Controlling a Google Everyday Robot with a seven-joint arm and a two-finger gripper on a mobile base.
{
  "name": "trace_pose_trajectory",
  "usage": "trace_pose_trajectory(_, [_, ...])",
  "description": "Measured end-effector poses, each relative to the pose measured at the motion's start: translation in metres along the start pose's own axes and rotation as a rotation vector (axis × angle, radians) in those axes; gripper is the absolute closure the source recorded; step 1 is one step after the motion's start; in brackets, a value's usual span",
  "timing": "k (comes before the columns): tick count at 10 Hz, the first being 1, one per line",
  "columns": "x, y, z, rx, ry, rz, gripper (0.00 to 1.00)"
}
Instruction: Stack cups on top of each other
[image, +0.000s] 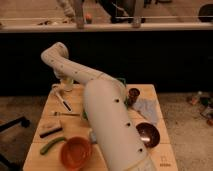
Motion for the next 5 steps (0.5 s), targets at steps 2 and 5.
trace_pose_trajectory(2, [0.0012,0.0006,0.0055,-0.012,0.003,-0.006,1.00])
trace_pose_trajectory(5, [0.0027,0.0020,0.0117,-0.030,0.008,-0.014,1.00])
